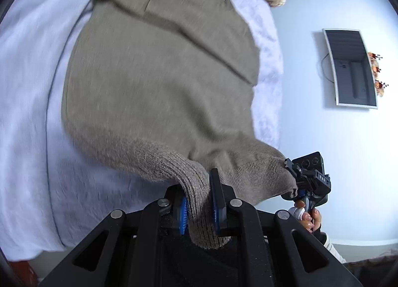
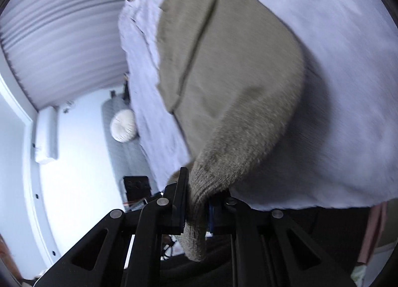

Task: Fold small clothes
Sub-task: 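Grasp the sweater hem with both tools and lift it, then fold the hem up over the collar with both tools and release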

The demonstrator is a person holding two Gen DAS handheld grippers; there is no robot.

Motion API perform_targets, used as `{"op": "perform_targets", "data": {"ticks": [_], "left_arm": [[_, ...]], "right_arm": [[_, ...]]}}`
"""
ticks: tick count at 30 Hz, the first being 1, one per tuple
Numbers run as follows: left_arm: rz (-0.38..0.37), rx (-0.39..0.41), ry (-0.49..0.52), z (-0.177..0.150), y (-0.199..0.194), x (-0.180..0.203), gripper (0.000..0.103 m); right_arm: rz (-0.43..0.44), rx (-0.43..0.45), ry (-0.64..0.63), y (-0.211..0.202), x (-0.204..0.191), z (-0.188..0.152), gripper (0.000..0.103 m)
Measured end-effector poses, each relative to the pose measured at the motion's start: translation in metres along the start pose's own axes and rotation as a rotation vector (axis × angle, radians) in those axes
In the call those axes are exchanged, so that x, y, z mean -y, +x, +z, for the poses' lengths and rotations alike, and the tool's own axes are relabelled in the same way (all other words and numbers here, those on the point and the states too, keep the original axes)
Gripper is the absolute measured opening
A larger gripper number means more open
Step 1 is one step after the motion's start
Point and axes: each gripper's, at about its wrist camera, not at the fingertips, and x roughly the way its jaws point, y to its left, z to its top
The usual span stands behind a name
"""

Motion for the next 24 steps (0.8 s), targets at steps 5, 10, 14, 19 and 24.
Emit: {"op": "perform_targets", "data": {"ticks": [5, 10, 14, 19, 24], "left_arm": [[-0.041, 0.045, 0.07, 0.045, -0.027, 0.007, 0.016], [-0.038, 0.09, 0.107, 0.094, -0.048, 0.016, 0.016], [-0.005, 0.144, 0.136, 0.135, -0.054, 0.022, 0.016], [0.039, 0.252, 0.083, 0.186, -0.044, 0.021, 0.016], [0.118, 0.296, 0.066, 0.235, -0.011, 0.012, 0.016]], "right_arm": [[0.086, 0.1, -0.043, 0.009, -0.047, 0.019, 0.014], [0.098, 0.144, -0.088, 0.02, -0.081, 0.056, 0.014], [0.103, 0.142, -0.139, 0.013, -0.103, 0.103, 0.014], [0.09, 0.114, -0.146, 0.027, -0.112, 0.177, 0.014], [0.034, 0.07, -0.155, 0.055, -0.105, 0.245, 0.014]]}}
